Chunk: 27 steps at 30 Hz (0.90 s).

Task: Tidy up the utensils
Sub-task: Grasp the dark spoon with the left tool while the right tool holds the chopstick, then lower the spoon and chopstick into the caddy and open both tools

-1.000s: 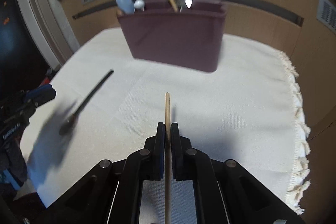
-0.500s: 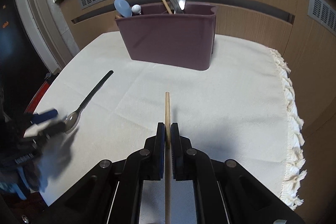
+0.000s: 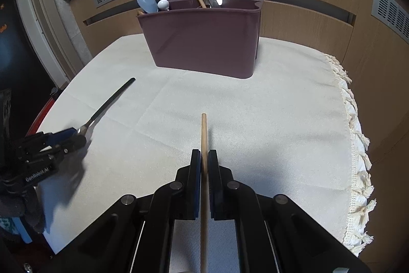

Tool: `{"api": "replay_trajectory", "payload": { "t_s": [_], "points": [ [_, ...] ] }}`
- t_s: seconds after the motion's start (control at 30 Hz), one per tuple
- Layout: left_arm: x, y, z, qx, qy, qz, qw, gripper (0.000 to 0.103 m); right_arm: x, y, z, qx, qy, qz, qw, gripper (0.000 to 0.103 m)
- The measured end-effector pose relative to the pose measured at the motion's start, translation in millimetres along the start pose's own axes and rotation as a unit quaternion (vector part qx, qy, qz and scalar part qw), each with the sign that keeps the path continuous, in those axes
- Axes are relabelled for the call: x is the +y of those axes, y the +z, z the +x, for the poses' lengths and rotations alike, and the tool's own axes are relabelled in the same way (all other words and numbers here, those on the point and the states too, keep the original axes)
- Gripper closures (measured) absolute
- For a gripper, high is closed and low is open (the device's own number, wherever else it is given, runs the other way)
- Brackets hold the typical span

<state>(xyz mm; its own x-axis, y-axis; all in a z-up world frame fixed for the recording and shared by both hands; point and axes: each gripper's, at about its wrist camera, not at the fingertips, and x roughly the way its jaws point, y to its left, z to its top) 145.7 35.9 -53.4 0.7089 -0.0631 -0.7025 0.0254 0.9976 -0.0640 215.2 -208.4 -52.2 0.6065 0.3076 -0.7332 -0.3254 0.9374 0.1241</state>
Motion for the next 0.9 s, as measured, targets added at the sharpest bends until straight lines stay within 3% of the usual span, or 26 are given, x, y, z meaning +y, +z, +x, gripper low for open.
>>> {"api": "replay_trajectory", "payload": {
  "t_s": [0.1, 0.2, 0.37, 0.6, 0.7, 0.8, 0.9],
  "points": [
    [-5.7, 21.8, -28.4, -0.041, -0.002, 0.045, 0.9982, 0.07, -6.0, 2.9, -10.2, -0.009, 0.026, 0.02, 0.999, 0.098],
    [-5.3, 43.9, -48.8, -0.064, -0.015, 0.058, 0.9962, 0.07, -15.4, 8.2, -19.9, -0.02, 0.05, 0.053, 0.997, 0.098],
    [5.0, 75.3, -60.2, -0.061, -0.046, 0.046, 0.996, 0.07, -12.1, 12.4, -31.0, -0.045, 0.015, 0.039, 0.998, 0.098],
    [-0.6, 85.1, -59.1, -0.061, -0.05, 0.053, 0.9955, 0.071, -8.6, 12.4, -35.3, -0.058, -0.001, 0.029, 0.998, 0.098],
    [-9.0, 96.5, -69.5, -0.083, -0.053, 0.067, 0.9928, 0.071, -11.9, 17.0, -39.2, -0.071, 0.002, 0.038, 0.997, 0.098],
    [-20.1, 132.4, -97.8, -0.138, -0.059, 0.093, 0.9843, 0.071, -9.9, 40.6, -62.5, -0.125, -0.001, 0.032, 0.992, 0.098],
    [-26.8, 177.9, -127.3, -0.195, -0.066, 0.112, 0.9722, 0.071, -4.9, 90.4, -113.1, -0.224, -0.008, 0.015, 0.974, 0.098]
  ]
}}
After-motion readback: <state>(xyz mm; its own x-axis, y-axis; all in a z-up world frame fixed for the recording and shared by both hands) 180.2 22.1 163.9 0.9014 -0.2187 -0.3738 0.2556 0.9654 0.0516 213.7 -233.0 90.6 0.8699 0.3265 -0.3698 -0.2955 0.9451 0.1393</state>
